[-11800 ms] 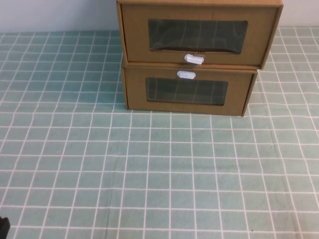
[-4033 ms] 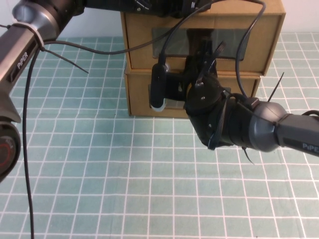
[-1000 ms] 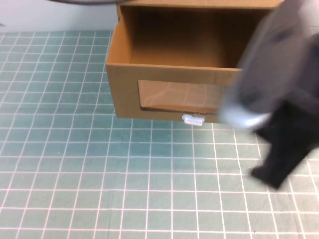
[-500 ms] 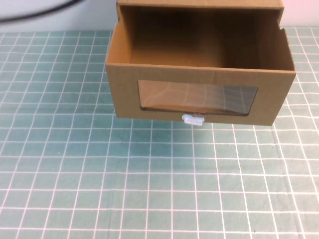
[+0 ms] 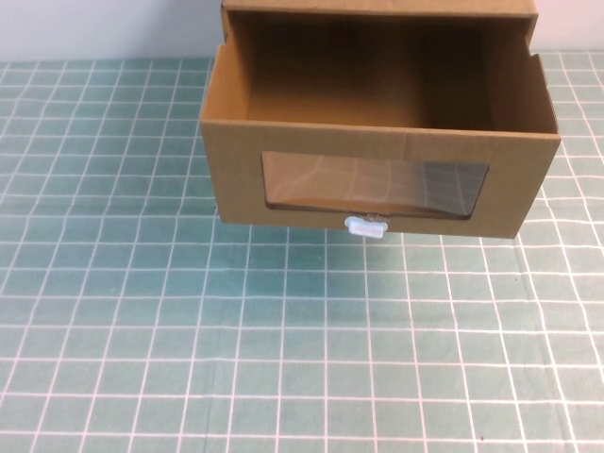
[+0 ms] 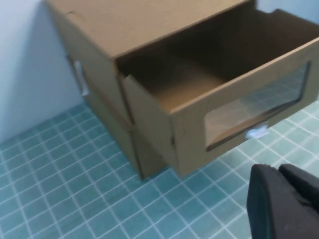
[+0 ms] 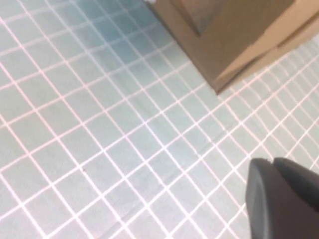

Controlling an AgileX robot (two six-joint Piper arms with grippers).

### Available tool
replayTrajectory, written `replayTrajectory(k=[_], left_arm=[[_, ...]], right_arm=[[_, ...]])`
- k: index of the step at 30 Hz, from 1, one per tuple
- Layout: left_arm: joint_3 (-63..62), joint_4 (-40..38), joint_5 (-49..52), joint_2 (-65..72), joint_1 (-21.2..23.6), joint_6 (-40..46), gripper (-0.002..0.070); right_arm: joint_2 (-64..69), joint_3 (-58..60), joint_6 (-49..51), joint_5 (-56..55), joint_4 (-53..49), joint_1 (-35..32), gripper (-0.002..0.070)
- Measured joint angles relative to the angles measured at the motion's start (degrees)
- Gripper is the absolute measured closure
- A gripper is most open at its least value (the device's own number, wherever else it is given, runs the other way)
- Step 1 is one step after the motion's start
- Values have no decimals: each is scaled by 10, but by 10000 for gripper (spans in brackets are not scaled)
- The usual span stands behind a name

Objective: Open the shoe box
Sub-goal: 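Pull the top drawer of the cardboard box fully open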

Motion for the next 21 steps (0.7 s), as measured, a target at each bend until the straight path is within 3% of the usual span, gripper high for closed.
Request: replayTrajectory(k=[10, 17, 21], left_arm=[[275, 16, -217, -160, 0, -19, 680], [384, 19, -235, -161, 0, -18, 680], [430, 86, -235, -161, 0, 34, 680]], right_arm=[[0, 0, 1, 15, 5, 0, 689], [0, 0, 1, 17, 5, 0, 689], [0, 0, 1, 17, 5, 0, 689]])
